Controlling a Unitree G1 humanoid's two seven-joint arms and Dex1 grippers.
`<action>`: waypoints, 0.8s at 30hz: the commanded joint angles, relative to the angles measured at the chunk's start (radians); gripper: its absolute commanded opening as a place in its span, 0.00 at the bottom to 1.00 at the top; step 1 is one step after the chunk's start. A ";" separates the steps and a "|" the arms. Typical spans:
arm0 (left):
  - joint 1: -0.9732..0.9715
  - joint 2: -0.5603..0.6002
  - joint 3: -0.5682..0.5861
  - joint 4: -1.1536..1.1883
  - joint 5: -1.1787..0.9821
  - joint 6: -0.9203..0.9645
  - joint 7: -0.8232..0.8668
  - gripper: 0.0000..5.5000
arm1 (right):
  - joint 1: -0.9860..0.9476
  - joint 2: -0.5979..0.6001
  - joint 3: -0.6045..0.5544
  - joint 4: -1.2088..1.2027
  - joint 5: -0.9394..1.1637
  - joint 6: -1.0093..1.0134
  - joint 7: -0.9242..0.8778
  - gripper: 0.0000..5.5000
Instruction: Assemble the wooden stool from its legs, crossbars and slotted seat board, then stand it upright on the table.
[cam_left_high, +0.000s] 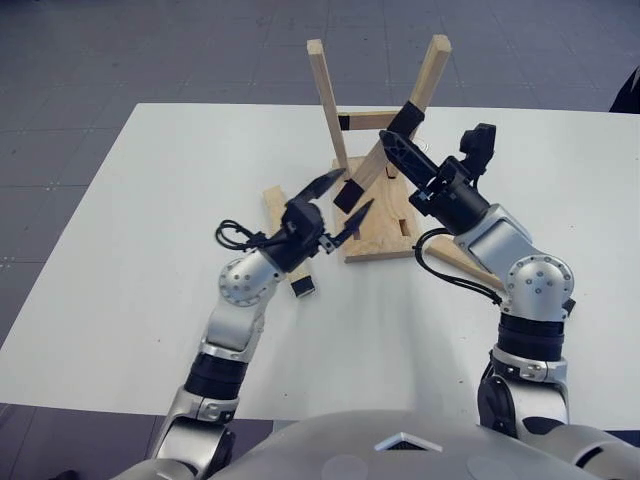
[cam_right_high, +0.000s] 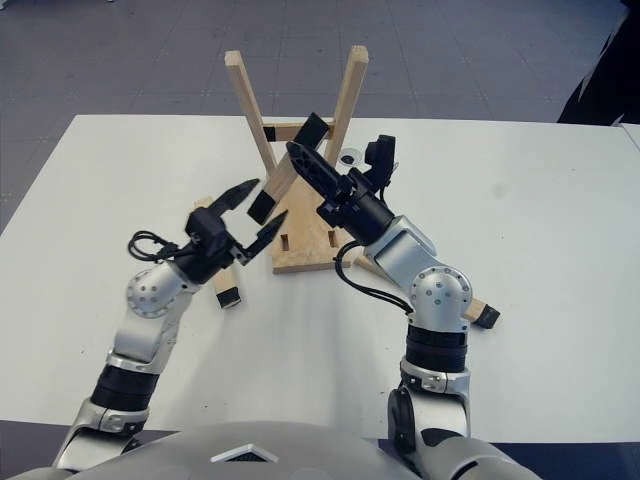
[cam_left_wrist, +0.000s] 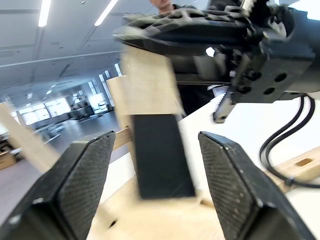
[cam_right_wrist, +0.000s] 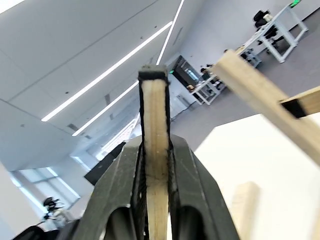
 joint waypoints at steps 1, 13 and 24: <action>0.055 0.054 0.055 -0.030 -0.015 0.015 -0.018 0.56 | -0.016 -0.100 -0.071 0.061 -0.072 -0.045 0.025 0.07; 0.071 0.008 -0.024 -0.009 0.113 0.046 0.057 0.56 | 0.124 -0.723 -0.013 -0.061 -0.390 -0.089 0.507 0.07; 0.086 -0.002 -0.028 -0.024 0.120 0.061 0.072 0.56 | 0.233 -0.739 -0.012 0.114 -0.546 -0.219 0.633 0.07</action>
